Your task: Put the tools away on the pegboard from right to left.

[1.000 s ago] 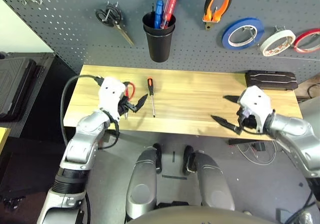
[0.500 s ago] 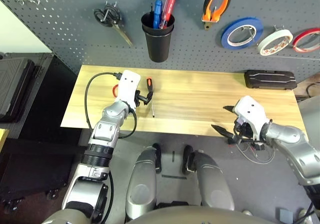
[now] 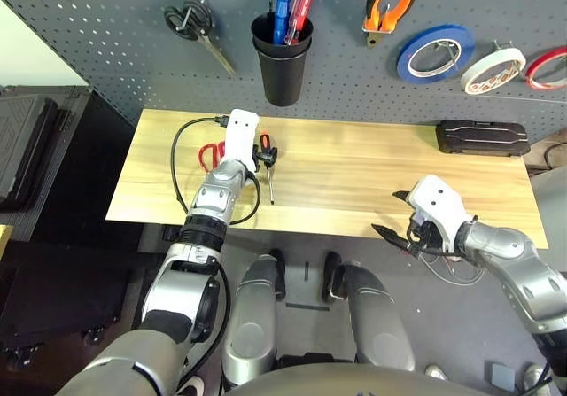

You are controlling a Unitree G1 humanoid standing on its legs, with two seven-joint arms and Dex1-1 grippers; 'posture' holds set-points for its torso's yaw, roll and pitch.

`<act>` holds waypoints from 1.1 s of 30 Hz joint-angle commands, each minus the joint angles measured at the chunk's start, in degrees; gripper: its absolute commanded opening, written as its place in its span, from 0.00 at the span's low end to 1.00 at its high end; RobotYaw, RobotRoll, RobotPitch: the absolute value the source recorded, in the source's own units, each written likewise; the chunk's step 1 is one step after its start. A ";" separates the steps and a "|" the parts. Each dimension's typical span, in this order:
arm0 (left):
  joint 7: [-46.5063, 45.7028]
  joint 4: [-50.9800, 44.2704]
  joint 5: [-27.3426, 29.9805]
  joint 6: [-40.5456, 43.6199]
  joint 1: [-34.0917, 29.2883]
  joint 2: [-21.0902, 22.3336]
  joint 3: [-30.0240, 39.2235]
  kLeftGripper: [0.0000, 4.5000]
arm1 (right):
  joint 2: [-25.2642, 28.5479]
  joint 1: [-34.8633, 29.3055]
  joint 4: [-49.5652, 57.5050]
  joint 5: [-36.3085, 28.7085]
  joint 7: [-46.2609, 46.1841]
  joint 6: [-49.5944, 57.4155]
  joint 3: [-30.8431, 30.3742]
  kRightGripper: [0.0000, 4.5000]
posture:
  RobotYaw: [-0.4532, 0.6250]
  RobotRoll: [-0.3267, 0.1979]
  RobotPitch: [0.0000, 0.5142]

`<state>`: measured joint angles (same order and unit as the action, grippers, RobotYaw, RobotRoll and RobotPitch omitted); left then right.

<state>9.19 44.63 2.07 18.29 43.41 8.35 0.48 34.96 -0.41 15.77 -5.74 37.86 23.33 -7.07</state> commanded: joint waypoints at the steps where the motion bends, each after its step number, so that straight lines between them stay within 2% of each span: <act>1: -1.58 6.17 -0.31 -0.85 1.27 -1.08 0.85 1.00 | -0.90 -0.28 1.21 0.65 -0.47 1.22 -1.62 1.00 | 0.41 0.62 0.72; 19: -3.82 19.59 0.32 -4.65 6.40 -2.63 3.40 1.00 | -2.71 1.21 1.52 0.83 -1.29 1.07 -2.30 1.00 | 0.39 0.62 0.72; 22: -4.09 20.76 0.58 -4.29 6.79 -2.81 4.09 0.78 | -2.77 1.24 1.57 0.89 -1.27 0.94 -2.30 1.00 | 0.39 0.62 0.71; 29: -3.74 21.32 0.71 -3.73 6.77 -2.99 4.99 0.17 | -2.76 1.69 1.24 1.26 -1.09 0.08 -2.47 1.00 | 0.40 0.62 0.70; 30: -3.69 21.21 0.67 -3.74 6.68 -3.00 5.06 0.12 | -2.76 1.78 1.12 1.31 -1.02 -0.07 -2.53 1.00 | 0.40 0.62 0.70; 33: -3.71 20.55 0.53 -4.50 6.33 -2.97 5.17 0.12 | -2.68 1.91 0.68 1.31 -0.69 -0.91 -2.61 1.00 | 0.41 0.62 0.69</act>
<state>5.23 64.08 2.68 13.77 50.85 5.69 5.61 32.22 2.07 16.25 -4.95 36.59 23.11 -8.63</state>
